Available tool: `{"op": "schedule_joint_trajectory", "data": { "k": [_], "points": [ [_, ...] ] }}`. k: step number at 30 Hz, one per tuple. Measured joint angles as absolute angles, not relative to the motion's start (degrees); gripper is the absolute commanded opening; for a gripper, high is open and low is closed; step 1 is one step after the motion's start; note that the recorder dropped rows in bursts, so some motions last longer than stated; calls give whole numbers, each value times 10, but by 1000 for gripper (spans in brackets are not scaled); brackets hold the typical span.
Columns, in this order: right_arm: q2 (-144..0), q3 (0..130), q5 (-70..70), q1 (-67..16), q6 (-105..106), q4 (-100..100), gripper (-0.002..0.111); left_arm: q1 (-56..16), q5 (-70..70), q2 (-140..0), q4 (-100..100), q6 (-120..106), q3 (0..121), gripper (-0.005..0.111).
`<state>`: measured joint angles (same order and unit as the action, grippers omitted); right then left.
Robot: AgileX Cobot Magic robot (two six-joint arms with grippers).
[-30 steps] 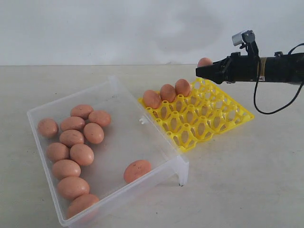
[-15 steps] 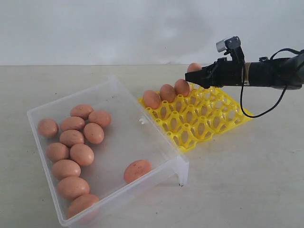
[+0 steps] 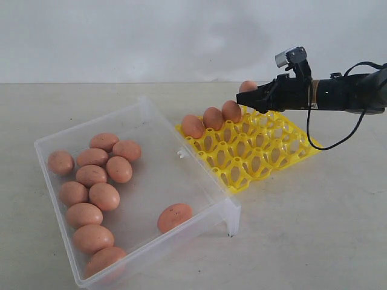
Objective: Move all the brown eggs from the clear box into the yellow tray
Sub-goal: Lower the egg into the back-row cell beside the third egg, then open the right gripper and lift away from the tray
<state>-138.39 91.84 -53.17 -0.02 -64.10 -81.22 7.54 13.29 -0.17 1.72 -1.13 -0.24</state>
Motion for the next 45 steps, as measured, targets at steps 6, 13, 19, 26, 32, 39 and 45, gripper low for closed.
{"op": "schedule_joint_trajectory", "data": {
  "k": [6, 13, 19, 26, 32, 39, 45],
  "points": [
    [-1384, 918, -539, 0, -641, -813, 54, 75, 133, -2, 17, -11, -2, -4],
    [-1384, 918, -553, 0, -641, -813, 54, 75, 133, -2, 17, -11, -2, -4],
    [-1384, 918, -553, 0, -638, -806, 54, 75, 133, -2, 17, -11, -2, -4],
    [-1384, 918, -554, 0, -626, -757, 54, 75, 133, -2, 17, -11, -2, -4],
    [-1384, 918, -556, 0, -606, -744, 53, 75, 133, -2, 17, -11, -2, -4],
    [-1376, 918, -629, 0, -602, -744, 3, 75, 133, -2, 17, -11, -2, -4],
    [-1312, 918, -677, -2, -602, -756, 0, 75, 133, -2, 17, -11, -2, -4]
  ]
}}
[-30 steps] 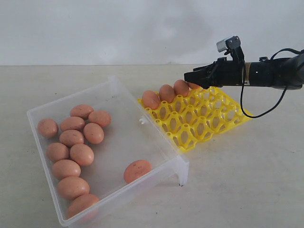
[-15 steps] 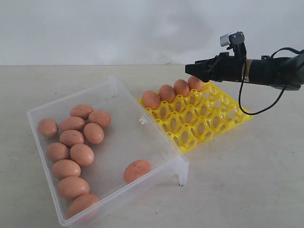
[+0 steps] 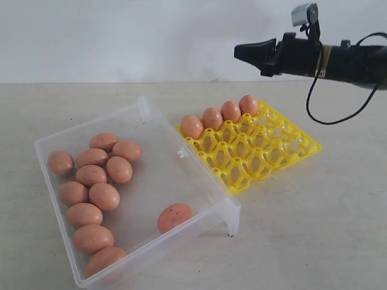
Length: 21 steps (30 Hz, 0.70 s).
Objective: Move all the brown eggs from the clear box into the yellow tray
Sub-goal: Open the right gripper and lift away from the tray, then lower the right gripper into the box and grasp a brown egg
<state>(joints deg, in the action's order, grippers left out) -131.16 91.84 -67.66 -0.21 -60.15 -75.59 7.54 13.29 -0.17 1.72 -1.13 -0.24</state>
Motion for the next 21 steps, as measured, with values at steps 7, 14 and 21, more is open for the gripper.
{"op": "schedule_joint_trajectory", "data": {
  "k": [7, 14, 21],
  "points": [
    [-1216, 918, -653, -72, -647, -887, 0, 75, 133, -2, 17, -11, -2, -4],
    [-1188, 903, -358, -269, -764, -994, 0, 75, 133, -2, 17, -11, -2, -4],
    [-1188, 852, 187, -454, -804, -972, 0, 75, 133, -2, 17, -11, -2, -4]
  ]
}}
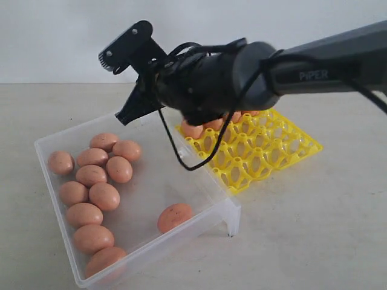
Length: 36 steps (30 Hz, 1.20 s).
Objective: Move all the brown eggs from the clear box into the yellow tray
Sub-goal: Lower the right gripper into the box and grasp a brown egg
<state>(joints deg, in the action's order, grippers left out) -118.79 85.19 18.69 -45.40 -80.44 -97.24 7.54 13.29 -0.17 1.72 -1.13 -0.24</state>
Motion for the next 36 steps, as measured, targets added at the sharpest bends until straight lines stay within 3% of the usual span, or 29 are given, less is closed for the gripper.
{"op": "schedule_joint_trajectory", "data": {
  "k": [4, 7, 9, 12, 18, 21, 25, 27, 36],
  "points": [
    [-1182, 860, 273, -511, -578, -766, 0, 75, 133, -2, 17, -11, -2, -4],
    [-1177, 906, 299, -539, -233, -375, 0, 75, 133, -2, 17, -11, -2, -4],
    [-1178, 972, 407, -544, -11, -108, 0, 75, 133, -2, 17, -11, -2, -4],
    [-1200, 1078, 575, -539, 121, 77, 0, 75, 133, -2, 17, -11, -2, -4],
    [-1270, 1194, 680, -536, 130, 77, 4, 75, 133, -2, 17, -11, -2, -4],
    [-1291, 1206, 691, -534, 131, 69, 21, 75, 133, -2, 17, -11, -2, -4],
    [-1313, 1209, 683, -534, 133, 60, 52, 75, 133, -2, 17, -11, -2, -4],
    [-1323, 1209, 667, -534, 133, 50, 60, 75, 133, -2, 17, -11, -2, -4],
    [-1364, 1210, 608, -533, 76, -26, 57, 75, 133, -2, 17, -11, -2, -4]
  ]
}}
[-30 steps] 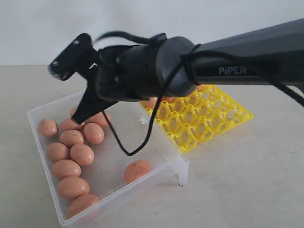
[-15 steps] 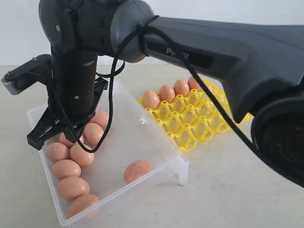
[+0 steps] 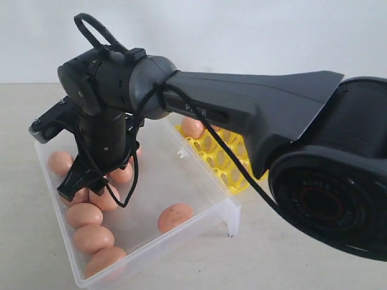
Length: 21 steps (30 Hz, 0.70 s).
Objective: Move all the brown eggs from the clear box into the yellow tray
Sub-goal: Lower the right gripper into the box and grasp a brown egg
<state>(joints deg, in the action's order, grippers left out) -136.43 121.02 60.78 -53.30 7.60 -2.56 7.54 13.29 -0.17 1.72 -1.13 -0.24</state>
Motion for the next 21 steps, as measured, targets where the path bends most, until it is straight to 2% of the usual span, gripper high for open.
{"op": "schedule_joint_trajectory", "data": {
  "k": [11, 14, 21],
  "points": [
    [-1378, 1210, 579, -533, 120, -10, 58, 75, 133, -2, 17, -11, -2, -4],
    [-1378, 1210, 577, -533, 140, -7, 67, 75, 133, -2, 17, -11, -2, -4],
    [-1378, 1210, 608, -533, 215, -5, 67, 75, 133, -2, 17, -11, -2, -4]
  ]
}}
